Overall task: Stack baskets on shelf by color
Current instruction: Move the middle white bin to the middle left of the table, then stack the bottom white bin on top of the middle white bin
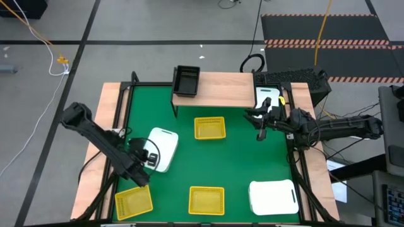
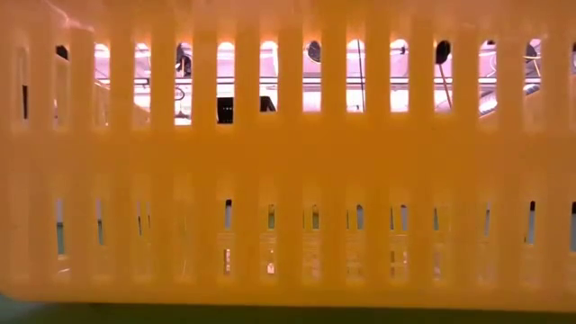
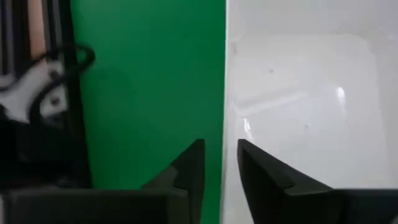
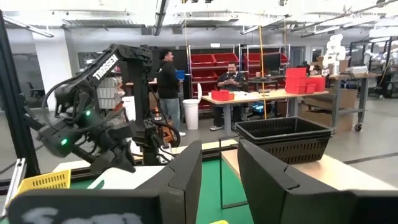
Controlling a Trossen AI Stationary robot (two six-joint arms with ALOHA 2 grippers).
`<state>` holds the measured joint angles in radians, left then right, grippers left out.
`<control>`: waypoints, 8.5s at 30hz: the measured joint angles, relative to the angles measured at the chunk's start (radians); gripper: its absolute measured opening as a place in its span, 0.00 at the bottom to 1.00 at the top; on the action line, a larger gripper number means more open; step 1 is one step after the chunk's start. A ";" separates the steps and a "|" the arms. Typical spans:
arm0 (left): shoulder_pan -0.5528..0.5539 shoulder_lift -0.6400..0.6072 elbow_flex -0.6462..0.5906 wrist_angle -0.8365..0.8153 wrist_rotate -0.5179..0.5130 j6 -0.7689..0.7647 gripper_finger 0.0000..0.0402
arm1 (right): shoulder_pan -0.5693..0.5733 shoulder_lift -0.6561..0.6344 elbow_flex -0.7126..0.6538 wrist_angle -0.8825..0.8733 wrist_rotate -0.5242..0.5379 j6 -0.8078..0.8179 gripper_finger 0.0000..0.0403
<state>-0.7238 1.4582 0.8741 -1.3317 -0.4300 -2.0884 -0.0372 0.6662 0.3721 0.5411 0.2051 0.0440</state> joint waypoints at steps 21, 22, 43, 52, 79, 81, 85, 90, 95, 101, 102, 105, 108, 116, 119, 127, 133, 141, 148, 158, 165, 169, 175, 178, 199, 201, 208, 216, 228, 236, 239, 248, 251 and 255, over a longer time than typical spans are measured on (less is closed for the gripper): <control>0.360 -0.093 0.184 1.179 -0.062 1.996 0.30 | -0.028 0.002 0.315 -0.419 -0.157 -0.054 0.25; 0.392 -0.066 0.184 1.274 0.020 2.074 0.30 | -0.027 0.002 0.327 -0.442 -0.157 -0.055 0.25; 0.584 0.738 0.852 1.519 0.664 1.973 0.47 | -0.042 -0.042 0.336 -0.547 -0.085 -0.069 0.25; 0.523 0.891 1.202 1.197 0.631 1.903 0.47 | -0.076 -0.075 0.336 -0.549 0.060 -0.050 0.25; 0.470 1.138 1.407 1.034 0.458 1.641 0.44 | -0.079 -0.027 0.335 -0.797 0.053 0.213 0.25; 0.469 1.138 1.407 1.036 0.465 1.641 0.44 | -0.079 -0.027 0.335 -0.797 0.053 0.202 0.25; 0.464 1.138 1.407 0.999 0.485 1.629 0.43 | -0.079 -0.027 0.335 -0.796 0.053 0.177 0.25; 0.471 1.143 1.404 0.903 0.485 1.610 0.33 | -0.079 -0.027 0.335 -0.796 0.054 0.148 0.25; 0.482 1.144 1.403 0.876 0.480 1.613 0.17 | -0.079 -0.027 0.335 -0.796 0.054 0.129 0.25; 0.486 1.138 1.405 0.883 0.485 1.707 0.02 | -0.079 -0.027 0.335 -0.797 0.054 0.122 0.25; 0.487 1.138 1.405 0.882 0.484 1.738 0.02 | -0.079 -0.027 0.335 -0.797 0.054 0.119 0.25; 0.487 1.126 1.405 0.880 0.469 1.860 0.01 | -0.079 -0.027 0.335 -0.797 0.054 0.111 0.25; 0.483 1.093 1.402 0.864 0.415 2.000 0.01 | -0.079 -0.026 0.335 -0.797 0.054 0.108 0.25; 0.465 0.887 1.405 0.661 0.286 2.499 0.01 | -0.079 -0.052 0.335 -0.801 0.055 0.093 0.25; 0.450 0.780 1.403 0.468 0.200 2.700 0.01 | -0.079 -0.074 0.335 -0.810 0.055 0.093 0.25; 0.452 0.512 1.404 -0.099 0.113 2.894 0.02 | -0.079 -0.111 0.335 -0.858 0.056 0.099 0.25; 0.467 0.338 1.371 -0.231 0.163 2.961 0.03 | -0.079 -0.106 0.335 -0.843 0.061 0.112 0.25; 0.528 0.219 1.256 -0.242 0.294 3.143 0.02 | -0.079 -0.080 0.335 -0.836 0.117 0.157 0.25; 0.598 0.213 1.013 -0.235 0.377 3.379 0.01 | -0.079 -0.022 0.335 -0.763 0.218 0.178 0.25; 0.625 0.151 0.705 -0.231 0.251 3.495 0.02 | -0.080 0.106 0.335 -0.644 0.217 0.123 0.25; 0.640 0.159 0.641 -0.148 0.205 3.609 0.02 | -0.080 0.167 0.335 -0.619 0.214 0.101 0.25; 0.638 0.159 0.641 -0.103 0.204 3.652 0.03 | -0.080 0.183 0.335 -0.623 0.214 0.096 0.25; 0.627 0.159 0.641 -0.105 0.261 3.658 0.07 | -0.080 0.189 0.335 -0.620 0.214 0.093 0.25; 0.617 0.159 0.641 -0.106 0.296 3.658 0.07 | -0.080 0.189 0.335 -0.619 0.214 0.093 0.25; 0.604 0.159 0.641 -0.051 0.438 3.411 0.08 | -0.080 0.189 0.335 -0.612 0.214 0.120 0.25; 0.603 0.159 0.641 -0.053 0.439 3.403 0.08 | -0.080 0.189 0.335 -0.612 0.214 0.120 0.25; 0.603 0.159 0.641 -0.045 0.441 3.367 0.08 | -0.080 0.189 0.335 -0.612 0.213 0.120 0.25; 0.598 0.160 0.561 0.005 0.431 3.255 0.29 | -0.080 0.189 0.335 -0.612 0.213 0.120 0.25; 0.589 0.143 0.525 -0.053 0.163 3.106 0.50 | -0.081 0.189 0.335 -0.612 0.213 0.119 0.25; 0.607 0.054 0.572 -0.059 0.159 2.550 0.50 | -0.081 0.189 0.335 -0.614 0.213 0.120 0.25; 0.620 0.012 0.573 -0.064 0.159 2.277 0.50 | -0.080 0.189 0.335 -0.623 0.213 0.119 0.25; 0.604 -0.211 0.333 0.006 -0.003 1.703 0.50 | -0.079 0.187 0.251 -0.469 0.208 0.090 0.25; 0.602 -0.312 0.220 0.080 -0.011 1.658 0.50 | -0.079 0.187 0.172 -0.278 0.169 0.054 0.25; 0.602 -0.423 0.102 0.208 0.053 1.659 0.50 | -0.081 0.174 0.135 -0.164 0.090 0.042 0.25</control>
<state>-0.1223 1.0352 0.9762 -1.1232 -0.3769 -0.4297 -0.1177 0.8398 0.5068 0.3769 0.2948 0.0864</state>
